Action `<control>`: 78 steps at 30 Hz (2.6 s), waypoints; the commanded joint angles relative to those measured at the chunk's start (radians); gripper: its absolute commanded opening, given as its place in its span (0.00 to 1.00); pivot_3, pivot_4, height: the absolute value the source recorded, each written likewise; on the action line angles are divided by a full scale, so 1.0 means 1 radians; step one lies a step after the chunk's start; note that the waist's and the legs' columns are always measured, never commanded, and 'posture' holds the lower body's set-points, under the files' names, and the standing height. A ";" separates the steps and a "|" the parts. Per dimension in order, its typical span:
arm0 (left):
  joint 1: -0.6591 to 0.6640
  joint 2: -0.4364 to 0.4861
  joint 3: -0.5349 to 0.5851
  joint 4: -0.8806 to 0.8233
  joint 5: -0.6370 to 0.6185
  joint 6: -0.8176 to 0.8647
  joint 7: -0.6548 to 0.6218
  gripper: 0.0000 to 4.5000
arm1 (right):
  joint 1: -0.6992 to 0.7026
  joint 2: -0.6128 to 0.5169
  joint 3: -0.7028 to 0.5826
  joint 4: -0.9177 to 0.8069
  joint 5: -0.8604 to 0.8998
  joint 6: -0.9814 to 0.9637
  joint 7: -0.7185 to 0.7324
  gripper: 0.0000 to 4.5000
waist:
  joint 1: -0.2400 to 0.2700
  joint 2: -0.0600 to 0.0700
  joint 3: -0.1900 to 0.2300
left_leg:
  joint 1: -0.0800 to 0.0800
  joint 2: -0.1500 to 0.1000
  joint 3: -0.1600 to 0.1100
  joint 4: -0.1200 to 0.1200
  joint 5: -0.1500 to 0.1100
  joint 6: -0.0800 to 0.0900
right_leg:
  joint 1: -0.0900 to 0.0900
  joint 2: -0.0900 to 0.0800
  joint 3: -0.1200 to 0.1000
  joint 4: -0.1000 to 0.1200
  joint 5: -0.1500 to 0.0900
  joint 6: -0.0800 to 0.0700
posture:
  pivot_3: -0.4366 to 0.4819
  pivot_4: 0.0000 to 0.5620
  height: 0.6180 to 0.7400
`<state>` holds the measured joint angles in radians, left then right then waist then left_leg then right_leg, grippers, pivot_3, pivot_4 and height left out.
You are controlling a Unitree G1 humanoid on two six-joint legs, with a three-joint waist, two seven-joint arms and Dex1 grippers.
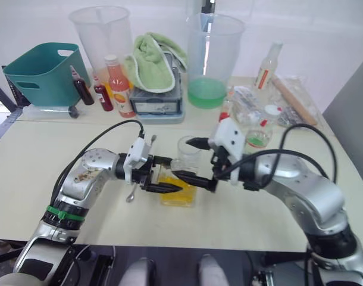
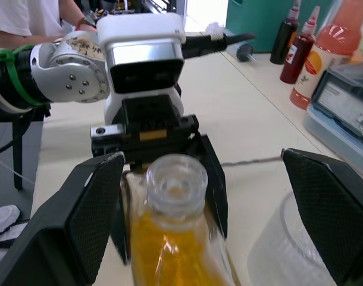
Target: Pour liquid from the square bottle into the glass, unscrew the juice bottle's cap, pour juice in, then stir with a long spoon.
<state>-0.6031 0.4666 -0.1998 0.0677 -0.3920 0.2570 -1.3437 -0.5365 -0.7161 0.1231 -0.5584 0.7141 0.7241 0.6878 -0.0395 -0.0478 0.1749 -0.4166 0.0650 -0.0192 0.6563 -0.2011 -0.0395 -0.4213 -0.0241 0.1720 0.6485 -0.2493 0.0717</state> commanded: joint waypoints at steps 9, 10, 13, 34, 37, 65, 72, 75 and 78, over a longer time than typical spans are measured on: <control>0.009 -0.014 -0.007 -0.037 0.012 -0.013 0.034 0.62 | 0.018 0.041 -0.002 -0.002 -0.056 -0.032 0.048 0.62 | 0.000 0.000 0.000 | -0.001 0.000 -0.002 0.003 0.000 0.000 | 0.001 0.000 -0.002 0.001 0.001 -0.001 | 0.48 0.27 0.89; 0.009 -0.016 -0.009 -0.039 0.012 -0.013 0.036 0.62 | 0.021 0.039 0.002 0.001 -0.064 -0.035 0.053 0.53 | 0.001 0.000 0.000 | -0.001 0.000 -0.002 0.003 0.000 0.000 | 0.001 0.000 -0.002 0.001 0.001 -0.001 | 0.48 0.27 0.89; 0.007 -0.022 -0.011 -0.039 0.014 -0.015 0.039 0.62 | 0.028 0.034 0.014 0.006 -0.097 -0.049 0.068 0.30 | 0.002 0.000 0.000 | -0.001 0.000 -0.002 0.003 0.000 0.000 | 0.001 0.000 -0.002 0.001 0.001 -0.001 | 0.48 0.27 0.89; -0.006 -0.030 -0.088 0.042 0.083 -0.044 0.000 0.62 | -0.049 0.116 -0.145 -0.016 0.103 0.079 0.028 0.24 | 0.002 0.002 0.000 | -0.004 0.000 -0.004 0.003 0.000 0.000 | 0.000 0.000 -0.003 0.000 0.002 -0.001 | 0.48 0.27 0.89; -0.005 -0.038 -0.090 0.054 0.085 -0.065 -0.012 0.62 | -0.057 0.093 -0.145 -0.028 0.098 0.078 0.045 0.24 | 0.011 0.003 -0.001 | -0.003 -0.001 -0.005 0.004 0.000 0.000 | 0.002 0.000 -0.005 -0.001 0.001 0.000 | 0.48 0.27 0.89; -0.048 -0.091 -0.096 0.126 0.069 -0.102 -0.048 0.62 | 0.777 -0.090 -0.921 0.017 0.170 0.006 0.139 0.24 | 0.032 0.006 -0.003 | 0.003 -0.004 -0.007 0.004 0.000 0.000 | 0.012 -0.002 -0.005 -0.004 -0.004 0.008 | 0.48 0.27 0.89; -0.040 -0.084 -0.081 0.098 0.072 -0.093 -0.024 0.62 | 0.709 0.019 -0.775 0.307 -0.129 -0.307 0.067 0.24 | 0.023 0.006 -0.003 | 0.007 -0.006 -0.007 0.004 0.000 0.000 | 0.017 -0.003 -0.003 -0.007 -0.008 0.003 | 0.48 0.27 0.89; -0.026 -0.086 -0.074 0.079 0.071 -0.083 0.001 0.62 | 0.624 0.072 -0.696 0.481 -0.255 -0.449 0.001 0.24 | 0.021 0.008 -0.003 | 0.007 -0.006 -0.007 0.004 0.000 0.000 | 0.017 -0.003 -0.003 -0.007 -0.007 0.005 | 0.48 0.27 0.89; -0.019 -0.085 -0.067 0.066 0.073 -0.079 0.022 0.62 | 0.533 0.112 -0.656 0.634 -0.334 -0.559 -0.070 0.24 | 0.022 0.010 -0.004 | 0.007 -0.007 -0.007 0.004 0.000 0.000 | 0.017 -0.003 -0.002 -0.007 -0.006 0.007 | 0.48 0.27 0.89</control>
<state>-0.6302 0.3891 -0.2430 0.1538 -0.3438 0.1754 -1.3469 0.0273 -0.6009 -0.5265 0.0334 0.4215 0.2461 0.6592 -0.0180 -0.0375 0.1710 -0.4096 0.0582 -0.0263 0.6604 -0.2012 -0.0395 -0.4039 -0.0273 0.1698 0.6415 -0.2545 0.0799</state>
